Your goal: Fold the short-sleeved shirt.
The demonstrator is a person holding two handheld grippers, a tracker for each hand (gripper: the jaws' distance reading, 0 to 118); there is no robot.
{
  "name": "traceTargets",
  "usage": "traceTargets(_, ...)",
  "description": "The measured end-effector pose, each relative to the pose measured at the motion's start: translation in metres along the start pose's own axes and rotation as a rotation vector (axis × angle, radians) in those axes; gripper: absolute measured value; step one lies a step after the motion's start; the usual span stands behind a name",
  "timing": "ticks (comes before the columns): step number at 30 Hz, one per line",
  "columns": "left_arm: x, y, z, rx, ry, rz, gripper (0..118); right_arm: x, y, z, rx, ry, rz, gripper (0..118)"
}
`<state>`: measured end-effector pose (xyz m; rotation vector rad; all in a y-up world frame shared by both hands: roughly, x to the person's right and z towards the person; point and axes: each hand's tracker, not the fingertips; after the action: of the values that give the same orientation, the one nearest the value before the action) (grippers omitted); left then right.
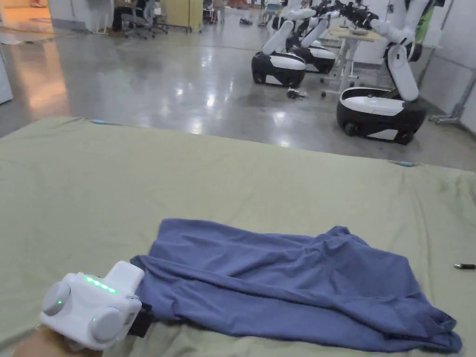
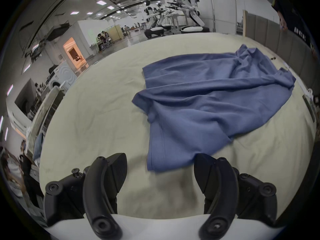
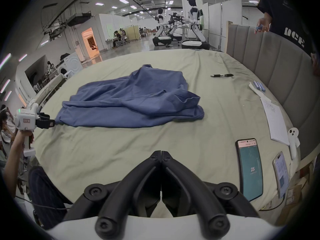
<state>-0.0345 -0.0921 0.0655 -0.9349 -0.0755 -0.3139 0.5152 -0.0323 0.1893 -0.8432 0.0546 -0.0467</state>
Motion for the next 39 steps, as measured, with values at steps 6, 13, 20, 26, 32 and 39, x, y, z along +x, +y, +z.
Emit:
traceTargets(6,0.000,0.014,-0.017,-0.007,-0.034,-0.015,8,0.045,0.020,-0.048,-0.020,-0.047,-0.066,24)
traceTargets(13,0.007,0.030,-0.002,0.029,-0.013,-0.025,8,0.063,0.052,-0.125,-0.043,-0.079,-0.107,109)
traceTargets(20,0.008,0.033,-0.006,0.026,-0.007,-0.030,7,0.074,0.060,-0.149,-0.044,-0.053,-0.234,11)
traceTargets(26,0.001,0.033,0.024,0.055,-0.023,-0.042,7,0.069,0.076,-0.084,0.022,-0.020,-0.213,10)
traceTargets(32,-0.002,0.027,0.099,0.145,-0.031,-0.061,7,0.063,0.078,-0.002,0.089,0.003,-0.173,10)
traceTargets(39,0.000,-0.025,0.155,0.160,-0.053,-0.095,7,0.057,0.029,0.050,0.035,0.043,-0.135,10)
